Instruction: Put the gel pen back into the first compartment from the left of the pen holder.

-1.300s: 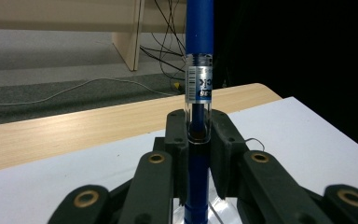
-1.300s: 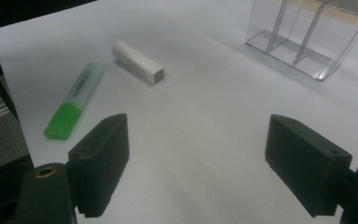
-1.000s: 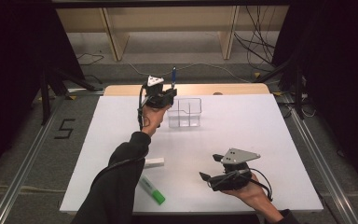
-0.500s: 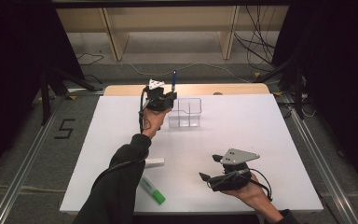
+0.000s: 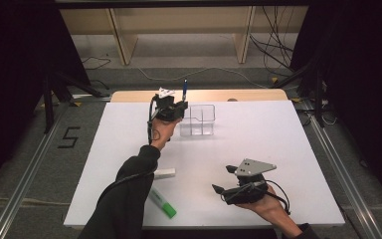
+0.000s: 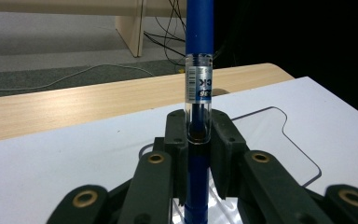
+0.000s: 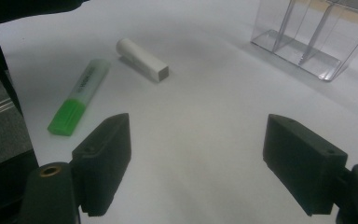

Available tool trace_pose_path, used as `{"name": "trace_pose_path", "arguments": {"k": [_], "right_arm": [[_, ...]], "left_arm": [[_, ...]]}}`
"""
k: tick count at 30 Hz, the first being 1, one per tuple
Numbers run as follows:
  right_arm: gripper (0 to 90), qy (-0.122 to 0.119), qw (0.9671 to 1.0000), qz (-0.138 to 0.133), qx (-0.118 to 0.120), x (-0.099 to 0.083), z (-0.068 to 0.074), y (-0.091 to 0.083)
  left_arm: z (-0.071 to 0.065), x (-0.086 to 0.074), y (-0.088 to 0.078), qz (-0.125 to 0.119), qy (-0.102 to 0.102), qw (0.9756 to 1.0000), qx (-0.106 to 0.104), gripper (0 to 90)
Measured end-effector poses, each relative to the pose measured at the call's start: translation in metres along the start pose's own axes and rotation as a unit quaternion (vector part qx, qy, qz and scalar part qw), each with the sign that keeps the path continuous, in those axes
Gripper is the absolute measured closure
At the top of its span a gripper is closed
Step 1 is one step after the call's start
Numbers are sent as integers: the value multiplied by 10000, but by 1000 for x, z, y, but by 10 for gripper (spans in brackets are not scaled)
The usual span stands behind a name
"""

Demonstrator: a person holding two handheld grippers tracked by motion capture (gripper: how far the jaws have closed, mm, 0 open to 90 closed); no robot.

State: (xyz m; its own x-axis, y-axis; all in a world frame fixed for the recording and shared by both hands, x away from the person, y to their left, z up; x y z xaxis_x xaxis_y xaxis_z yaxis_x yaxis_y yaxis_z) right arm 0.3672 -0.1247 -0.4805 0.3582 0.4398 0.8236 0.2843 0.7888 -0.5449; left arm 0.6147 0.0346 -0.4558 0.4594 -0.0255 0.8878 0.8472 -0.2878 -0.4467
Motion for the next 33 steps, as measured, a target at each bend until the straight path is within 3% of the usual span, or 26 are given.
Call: {"name": "trace_pose_path", "arguments": {"k": [5,8,11,15,23,33], "right_arm": [[243,7,10000,-4,2,0,0,0],[243,5,10000,-5,1,0,0,0],[243,19,10000,22,-6,-1,-1,0],[243,19,10000,34,-8,-1,-1,0],[241,6,10000,-42,-23,1,-1,-1],[238,51,10000,-24,-23,1,-1,0]], "left_arm": [[-1,-1,-2,-6,3,10000,-37,750],[-2,1,-7,-24,75,9999,-97,613],[-3,5,-13,29,68,9999,-112,419],[-3,4,-22,266,70,9992,-276,295],[0,-1,-46,515,251,9969,-535,241],[4,-15,-76,706,620,9929,-735,202]]}}
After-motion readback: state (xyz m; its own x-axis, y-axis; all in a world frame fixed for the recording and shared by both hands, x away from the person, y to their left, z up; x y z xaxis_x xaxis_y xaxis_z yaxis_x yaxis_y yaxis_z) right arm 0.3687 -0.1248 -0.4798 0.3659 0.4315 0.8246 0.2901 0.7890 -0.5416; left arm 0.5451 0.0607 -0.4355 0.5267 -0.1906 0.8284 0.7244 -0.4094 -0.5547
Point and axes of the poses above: each handheld gripper's, and its own axes: y roughly forward along the jaws, x roughly out of its top, z roughly to its left, the point moved 9 cm from there along y, roughly forward along the jaws, and after that the axes turned 14 degrees about x, right-handed, at the moved point
